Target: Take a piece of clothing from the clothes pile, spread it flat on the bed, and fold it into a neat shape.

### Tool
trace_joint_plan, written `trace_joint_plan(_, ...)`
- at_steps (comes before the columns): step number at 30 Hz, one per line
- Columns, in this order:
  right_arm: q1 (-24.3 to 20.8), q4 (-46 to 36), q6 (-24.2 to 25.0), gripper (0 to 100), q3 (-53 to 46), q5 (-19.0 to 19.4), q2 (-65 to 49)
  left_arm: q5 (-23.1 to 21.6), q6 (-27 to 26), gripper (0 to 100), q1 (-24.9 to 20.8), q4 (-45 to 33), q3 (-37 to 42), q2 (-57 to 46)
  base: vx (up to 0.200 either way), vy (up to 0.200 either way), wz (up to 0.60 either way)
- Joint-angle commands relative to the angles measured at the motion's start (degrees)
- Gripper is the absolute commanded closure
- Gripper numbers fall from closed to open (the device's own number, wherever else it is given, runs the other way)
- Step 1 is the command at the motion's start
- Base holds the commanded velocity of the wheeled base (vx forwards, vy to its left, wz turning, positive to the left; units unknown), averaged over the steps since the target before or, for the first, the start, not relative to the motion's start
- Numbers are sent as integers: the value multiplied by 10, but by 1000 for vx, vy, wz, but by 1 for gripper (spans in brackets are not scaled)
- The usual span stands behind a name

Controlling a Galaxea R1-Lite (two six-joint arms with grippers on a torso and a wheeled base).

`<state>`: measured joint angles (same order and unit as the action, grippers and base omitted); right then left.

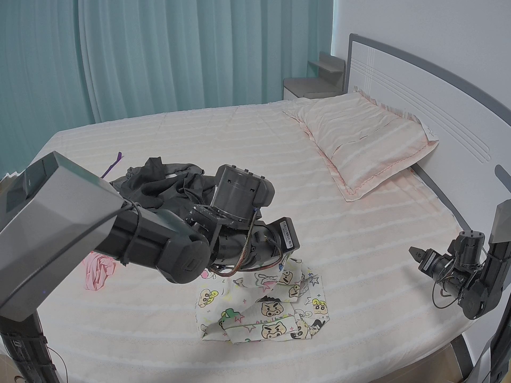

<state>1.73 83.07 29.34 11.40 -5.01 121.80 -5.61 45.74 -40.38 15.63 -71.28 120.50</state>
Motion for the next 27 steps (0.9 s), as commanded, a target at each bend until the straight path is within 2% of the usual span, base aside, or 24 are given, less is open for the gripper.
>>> trace_joint_plan(1,-1,0,0,0,0,0,3,-14,15,100,-11,76,22,-1,0,0,0)
trace_joint_plan(2,-2,0,0,0,-1,0,3,-16,26,100,-13,93,23,-1,0,0,0)
trace_joint_plan(11,-3,1,0,0,-1,0,2,-16,28,100,-17,94,20,-1,0,0,0)
trace_joint_plan(12,-3,1,0,0,-1,0,2,-16,28,0,-17,94,20,-1,0,0,0)
trace_joint_plan(19,-3,0,0,0,-1,0,2,-13,29,0,-16,84,25,-1,0,0,0)
trace_joint_plan(27,-3,0,0,0,-1,1,4,31,29,0,-24,50,57,-11,0,0,0)
